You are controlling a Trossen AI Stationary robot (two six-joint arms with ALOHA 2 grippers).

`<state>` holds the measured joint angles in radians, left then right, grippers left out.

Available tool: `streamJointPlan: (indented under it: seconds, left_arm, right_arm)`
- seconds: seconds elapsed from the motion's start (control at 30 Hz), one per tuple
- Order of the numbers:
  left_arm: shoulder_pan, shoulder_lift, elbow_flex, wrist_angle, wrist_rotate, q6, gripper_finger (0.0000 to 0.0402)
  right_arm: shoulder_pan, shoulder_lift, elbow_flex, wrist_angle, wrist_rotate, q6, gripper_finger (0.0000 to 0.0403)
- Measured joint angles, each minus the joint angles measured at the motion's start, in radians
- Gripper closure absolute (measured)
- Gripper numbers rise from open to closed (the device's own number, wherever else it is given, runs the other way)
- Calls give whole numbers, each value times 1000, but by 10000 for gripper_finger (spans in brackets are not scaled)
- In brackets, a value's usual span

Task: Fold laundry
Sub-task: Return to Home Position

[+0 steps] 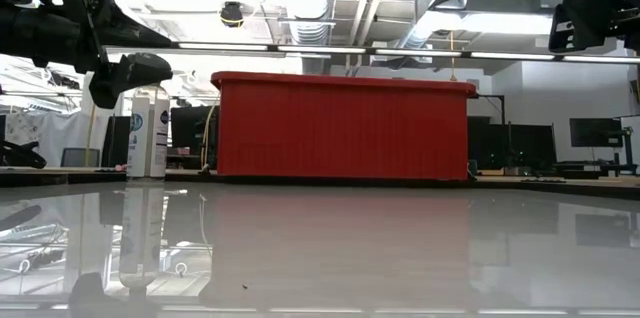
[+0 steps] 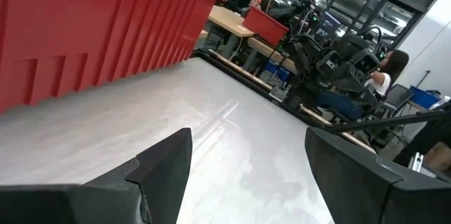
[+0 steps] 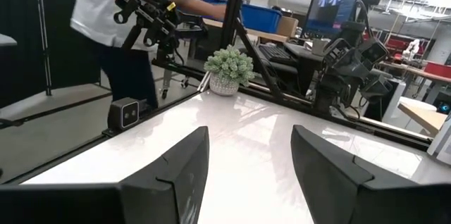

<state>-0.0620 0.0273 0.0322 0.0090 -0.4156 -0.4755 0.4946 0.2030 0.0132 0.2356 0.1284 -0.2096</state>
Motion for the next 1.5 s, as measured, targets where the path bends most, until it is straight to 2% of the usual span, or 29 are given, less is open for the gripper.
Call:
streamJointPlan:
  seconds: [1.5]
  left_arm:
    - [0,-15,0,0,-2,0,136]
  right_arm:
    - [0,0,0,0,0,0,180]
